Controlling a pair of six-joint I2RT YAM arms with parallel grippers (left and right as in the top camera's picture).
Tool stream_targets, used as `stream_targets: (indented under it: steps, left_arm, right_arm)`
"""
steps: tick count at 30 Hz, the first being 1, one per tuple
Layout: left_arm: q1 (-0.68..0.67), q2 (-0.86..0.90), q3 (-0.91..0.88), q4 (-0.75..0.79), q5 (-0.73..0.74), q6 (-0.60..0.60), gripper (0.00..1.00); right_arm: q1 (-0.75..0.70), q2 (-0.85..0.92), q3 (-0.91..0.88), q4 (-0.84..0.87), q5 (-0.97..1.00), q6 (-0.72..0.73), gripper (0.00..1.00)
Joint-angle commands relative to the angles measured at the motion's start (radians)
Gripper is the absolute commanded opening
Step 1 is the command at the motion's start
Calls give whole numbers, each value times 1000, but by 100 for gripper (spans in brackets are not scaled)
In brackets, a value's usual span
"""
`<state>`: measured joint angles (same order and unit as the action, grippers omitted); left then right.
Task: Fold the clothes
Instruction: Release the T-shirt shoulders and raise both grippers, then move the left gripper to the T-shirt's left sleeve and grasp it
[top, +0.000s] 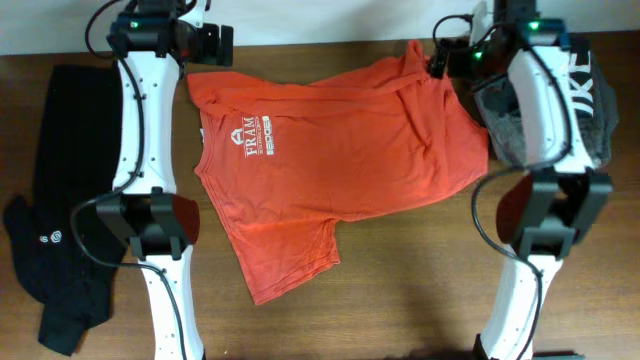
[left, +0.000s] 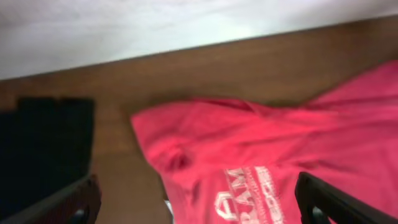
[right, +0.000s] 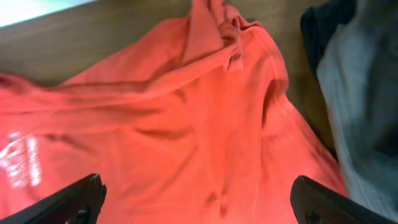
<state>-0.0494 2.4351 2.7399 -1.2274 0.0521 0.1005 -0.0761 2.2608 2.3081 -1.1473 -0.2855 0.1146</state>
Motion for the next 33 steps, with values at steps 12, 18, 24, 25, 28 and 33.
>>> stream_targets:
  steps: [12,18,24,25,28,33]
  left_arm:
    - [-43,-168,333,-460,138,-58,99]
    - [-114,-172,312,-460,126,-63,99]
    - [-188,-238,227,-460,73,-63,99]
    - [-202,-267,190,-460,34,-64,99]
    - [-243,-370,37,-460,-97,-121,99]
    - [-283,-500,-240,-460,-166,-201,99]
  right_arm:
    - [3,-402,9,-343,81,-28,99]
    - [3,-410,9,-504,156,-28,95]
    - [12,-476,-22,-552,167,-28,88]
    - [12,-498,-35,-552,167,-27,88]
    - [12,-564,-82,-551,177,-14,89]
    - [11,-649,-179,-551,274,37,91]
